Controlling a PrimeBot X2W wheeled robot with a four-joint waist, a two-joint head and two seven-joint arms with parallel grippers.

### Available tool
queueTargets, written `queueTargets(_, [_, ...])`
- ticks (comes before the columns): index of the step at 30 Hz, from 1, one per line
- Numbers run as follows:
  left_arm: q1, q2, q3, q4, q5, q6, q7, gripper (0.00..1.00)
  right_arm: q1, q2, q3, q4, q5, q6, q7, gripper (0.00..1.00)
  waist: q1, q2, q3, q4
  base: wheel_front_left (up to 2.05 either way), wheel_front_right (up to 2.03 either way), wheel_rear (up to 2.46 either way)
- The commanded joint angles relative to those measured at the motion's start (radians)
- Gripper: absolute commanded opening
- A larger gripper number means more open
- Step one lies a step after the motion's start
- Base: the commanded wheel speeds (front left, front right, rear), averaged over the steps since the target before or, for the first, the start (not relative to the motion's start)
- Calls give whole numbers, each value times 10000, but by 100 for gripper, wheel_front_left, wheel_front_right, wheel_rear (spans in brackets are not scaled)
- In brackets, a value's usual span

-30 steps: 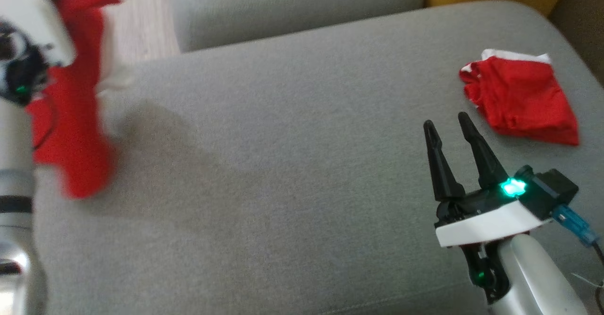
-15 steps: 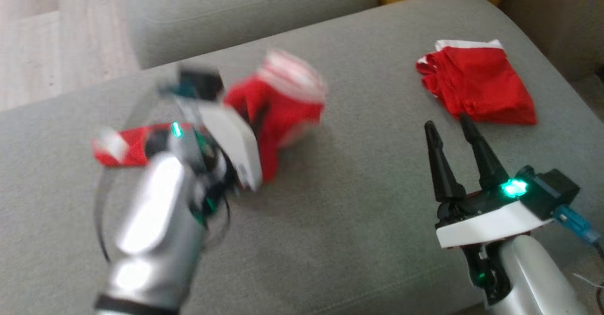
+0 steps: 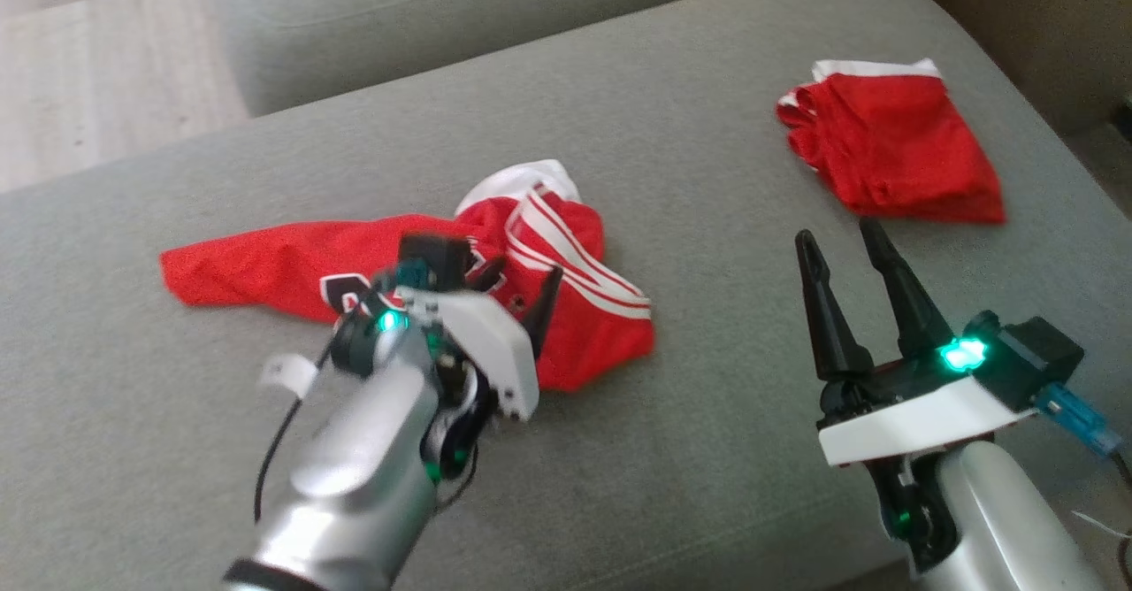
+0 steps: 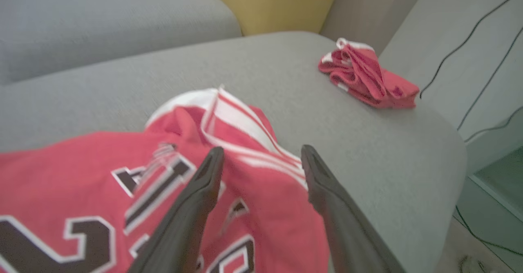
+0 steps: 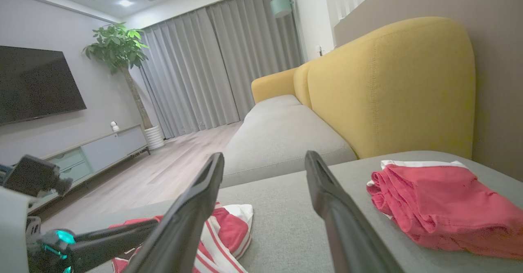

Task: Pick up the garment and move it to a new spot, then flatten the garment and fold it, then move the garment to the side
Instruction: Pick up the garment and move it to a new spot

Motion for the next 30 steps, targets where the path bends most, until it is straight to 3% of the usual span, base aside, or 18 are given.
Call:
queueTargets(1, [-711,166,290,-292,-13,52,-186,100,-230,-101,155,-319,16,-7,14,100,1,0,-114,217,0,0,0])
queueTargets(5, [-1158,293,422,-461,-13,86,-515,100,-109,-134,-21,-411,-46,-7,75,100,1,0,-312,699,0,0,0])
queueTargets(8, [-1334,768,755,-995,-49,172,-692,100,-13,-173,-228,-499,-100,-7,142,100,1,0,-429,1059,0,0,0])
queueTargets(14, [-595,2416,1783,-2922,-55,812,-1320,100,245,-204,-504,-712,-158,-7,325,100,1,0,-603,1676,0,0,0])
queueTargets(19, [1063,3111,2548,-4061,-93,1578,-2265,100,584,-141,-494,-624,-68,-7,347,100,1,0,-694,1889,0,0,0])
queueTargets(24, [3130,3099,3078,-5094,397,2360,-2765,100,907,-67,-341,-386,50,-7,245,100,1,0,-689,1916,0,0,0])
queueTargets(30, [5094,2490,3741,-6481,1488,2404,-2793,100,929,-307,-268,-294,132,-7,192,100,1,0,-616,1917,0,0,0])
